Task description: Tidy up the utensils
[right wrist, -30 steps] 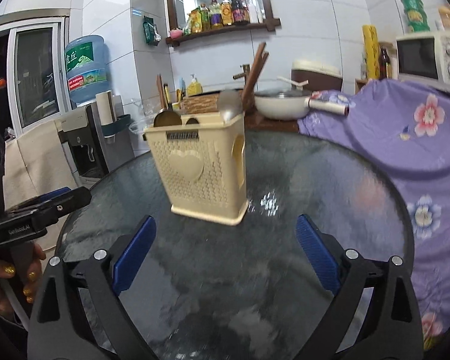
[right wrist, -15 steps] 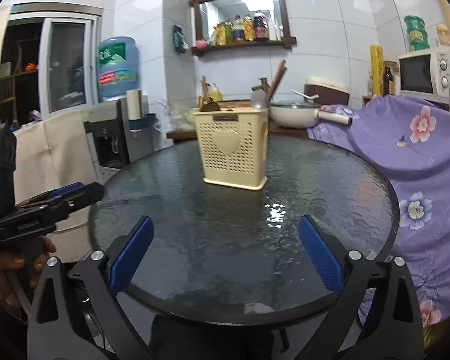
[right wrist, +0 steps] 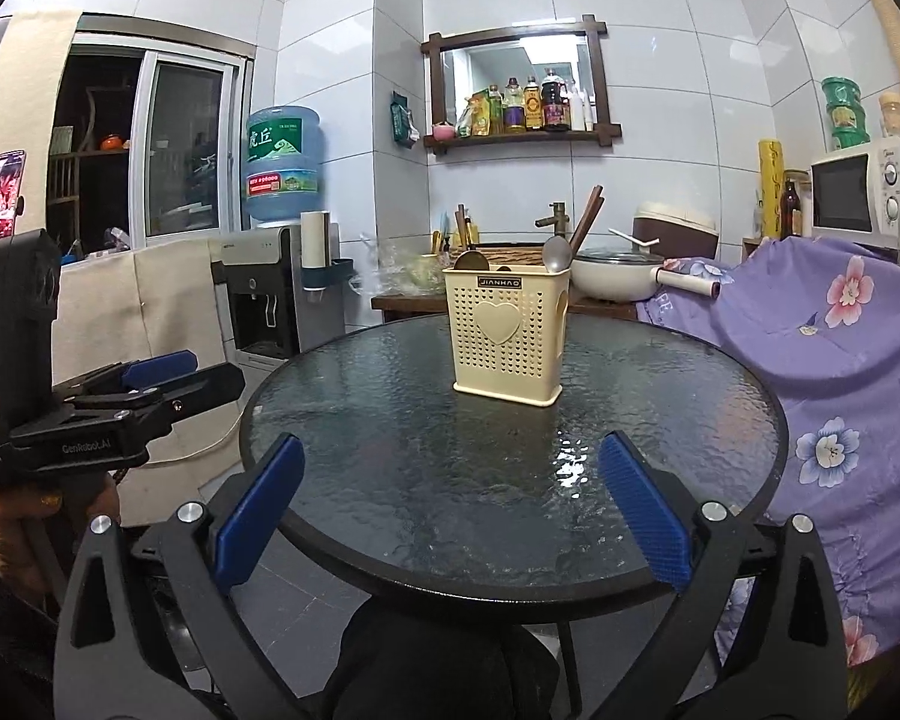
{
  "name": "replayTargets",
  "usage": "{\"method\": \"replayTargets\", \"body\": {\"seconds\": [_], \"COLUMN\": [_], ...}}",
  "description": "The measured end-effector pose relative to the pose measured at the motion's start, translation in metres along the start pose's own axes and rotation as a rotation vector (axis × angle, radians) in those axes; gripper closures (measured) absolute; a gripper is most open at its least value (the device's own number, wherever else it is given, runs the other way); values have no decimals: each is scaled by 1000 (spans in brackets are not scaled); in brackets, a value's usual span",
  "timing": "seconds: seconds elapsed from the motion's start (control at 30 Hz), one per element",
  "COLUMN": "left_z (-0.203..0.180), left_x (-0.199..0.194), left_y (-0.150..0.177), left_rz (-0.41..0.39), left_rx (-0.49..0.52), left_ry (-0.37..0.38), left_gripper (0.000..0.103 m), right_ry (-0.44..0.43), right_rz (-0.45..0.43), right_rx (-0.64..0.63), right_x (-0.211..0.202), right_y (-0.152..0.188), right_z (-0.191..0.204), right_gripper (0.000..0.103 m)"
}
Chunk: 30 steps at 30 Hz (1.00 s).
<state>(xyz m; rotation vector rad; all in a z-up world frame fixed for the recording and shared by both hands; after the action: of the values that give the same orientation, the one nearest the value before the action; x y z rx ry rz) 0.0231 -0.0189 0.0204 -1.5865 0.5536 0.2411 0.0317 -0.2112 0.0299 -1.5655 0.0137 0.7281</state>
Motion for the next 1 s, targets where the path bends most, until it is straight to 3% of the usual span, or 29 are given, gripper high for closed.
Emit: {"method": "replayTargets", "body": {"seconds": [1.0], "left_z": [6], "left_x": [-9], "left_y": [3], "left_rz": [-14], "left_rx": [-29], "left_ry": [8], "left_gripper": [6], "right_ry": [-20], "right_rz": [10], "right_rx": [30], "right_x": [0], "right_y": [-1], "right_z": [-10], "right_gripper": [6]}}
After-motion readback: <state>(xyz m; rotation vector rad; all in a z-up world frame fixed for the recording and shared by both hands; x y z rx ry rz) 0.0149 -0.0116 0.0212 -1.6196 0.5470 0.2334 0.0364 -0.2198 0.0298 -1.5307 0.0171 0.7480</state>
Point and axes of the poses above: each gripper's, at about its wrist camera, not at the fingertips, and x roughly the way its jaws point, z to its left, y to its underside, the point moved 3 cm from there along x, roughly the way its jaws point, and after that the axes turned 12 degrees about z, right-handed, at the moved point
